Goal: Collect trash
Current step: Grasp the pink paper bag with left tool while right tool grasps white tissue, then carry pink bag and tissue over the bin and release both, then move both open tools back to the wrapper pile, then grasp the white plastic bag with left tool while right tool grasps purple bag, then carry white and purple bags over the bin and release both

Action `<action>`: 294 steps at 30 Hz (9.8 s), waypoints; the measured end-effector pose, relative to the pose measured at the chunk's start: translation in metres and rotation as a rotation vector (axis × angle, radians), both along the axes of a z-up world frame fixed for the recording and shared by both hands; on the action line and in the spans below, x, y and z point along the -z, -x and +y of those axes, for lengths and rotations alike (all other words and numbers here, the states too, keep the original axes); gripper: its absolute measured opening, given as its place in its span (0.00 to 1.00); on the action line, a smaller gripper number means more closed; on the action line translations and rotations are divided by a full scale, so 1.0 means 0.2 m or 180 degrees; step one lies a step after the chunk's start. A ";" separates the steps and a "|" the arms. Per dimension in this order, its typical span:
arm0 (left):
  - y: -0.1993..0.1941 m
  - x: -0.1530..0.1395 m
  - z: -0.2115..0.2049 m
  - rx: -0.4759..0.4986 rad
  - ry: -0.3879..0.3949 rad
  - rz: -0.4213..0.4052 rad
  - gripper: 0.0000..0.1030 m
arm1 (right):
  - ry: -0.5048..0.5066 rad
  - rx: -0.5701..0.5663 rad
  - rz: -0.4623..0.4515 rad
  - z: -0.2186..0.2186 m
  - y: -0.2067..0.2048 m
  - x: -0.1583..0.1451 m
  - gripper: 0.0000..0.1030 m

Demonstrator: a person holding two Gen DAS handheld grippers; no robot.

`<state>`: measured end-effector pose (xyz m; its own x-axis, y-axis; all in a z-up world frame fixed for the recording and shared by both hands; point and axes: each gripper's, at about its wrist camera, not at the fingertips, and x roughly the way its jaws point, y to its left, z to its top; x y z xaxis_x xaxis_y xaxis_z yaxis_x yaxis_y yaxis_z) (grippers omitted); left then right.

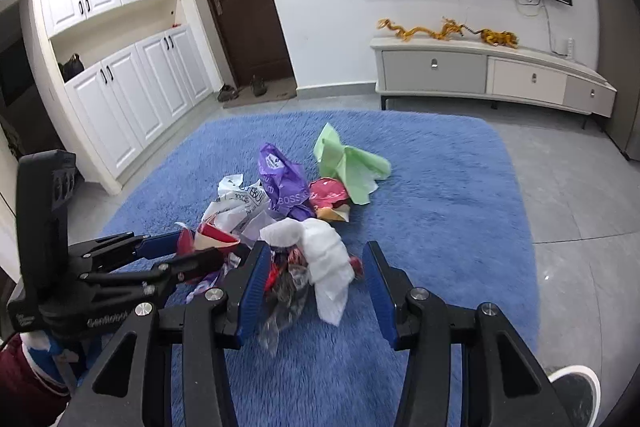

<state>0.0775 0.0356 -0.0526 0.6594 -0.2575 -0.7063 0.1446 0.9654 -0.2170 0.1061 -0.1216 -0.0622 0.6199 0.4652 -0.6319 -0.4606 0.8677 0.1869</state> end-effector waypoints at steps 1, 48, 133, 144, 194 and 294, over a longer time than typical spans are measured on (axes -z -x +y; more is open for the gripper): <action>-0.01 0.00 0.01 0.0006 -0.0011 -0.0012 0.46 | 0.0015 -0.0017 0.0021 0.02 -0.02 0.02 0.44; 0.34 -0.34 -0.14 0.0325 0.0294 -0.0492 0.24 | -0.0425 0.0944 -0.0437 -0.67 0.46 -0.22 0.17; 0.39 -0.41 -0.22 0.0341 0.0125 -0.0699 0.48 | -0.0169 0.1669 -0.0455 -0.90 0.65 -0.29 0.43; 0.34 -0.20 0.29 -0.0262 0.0064 -0.0415 0.48 | -0.0025 0.1273 -0.0315 -0.60 0.48 -0.23 0.43; -0.29 0.08 0.20 0.0156 0.0200 0.0050 0.46 | -0.0159 -0.0199 0.0267 0.29 -0.33 0.09 0.42; 0.27 -0.12 -2.04 0.2299 -0.0122 -0.0014 0.53 | -0.0791 0.3072 0.0494 -1.98 0.92 0.47 0.41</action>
